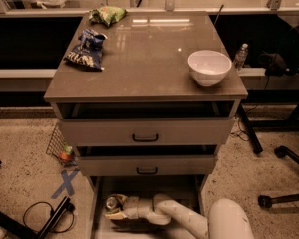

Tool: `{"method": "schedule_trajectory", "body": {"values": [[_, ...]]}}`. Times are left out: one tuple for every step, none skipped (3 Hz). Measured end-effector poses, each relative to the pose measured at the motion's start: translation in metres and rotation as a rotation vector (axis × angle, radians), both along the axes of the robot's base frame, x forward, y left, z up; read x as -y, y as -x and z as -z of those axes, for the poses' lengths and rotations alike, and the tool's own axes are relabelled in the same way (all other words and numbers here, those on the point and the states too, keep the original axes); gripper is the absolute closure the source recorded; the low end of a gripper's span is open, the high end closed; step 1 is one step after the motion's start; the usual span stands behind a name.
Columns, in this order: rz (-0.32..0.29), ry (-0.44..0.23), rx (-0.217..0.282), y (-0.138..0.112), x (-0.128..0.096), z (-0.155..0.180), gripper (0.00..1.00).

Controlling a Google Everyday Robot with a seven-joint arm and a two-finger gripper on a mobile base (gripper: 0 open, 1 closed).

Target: Place green can into bottom drawer

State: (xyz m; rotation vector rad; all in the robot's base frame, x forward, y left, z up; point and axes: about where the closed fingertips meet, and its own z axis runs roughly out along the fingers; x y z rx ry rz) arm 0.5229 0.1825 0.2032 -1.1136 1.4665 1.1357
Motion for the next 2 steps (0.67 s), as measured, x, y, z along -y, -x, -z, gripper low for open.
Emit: {"method": "schedule_trajectory", "body": {"values": [[-0.002, -0.002, -0.001, 0.0009, -0.0017, -0.0003, 0.00], [-0.003, -0.002, -0.001, 0.0010, -0.0018, -0.0003, 0.00]]}}
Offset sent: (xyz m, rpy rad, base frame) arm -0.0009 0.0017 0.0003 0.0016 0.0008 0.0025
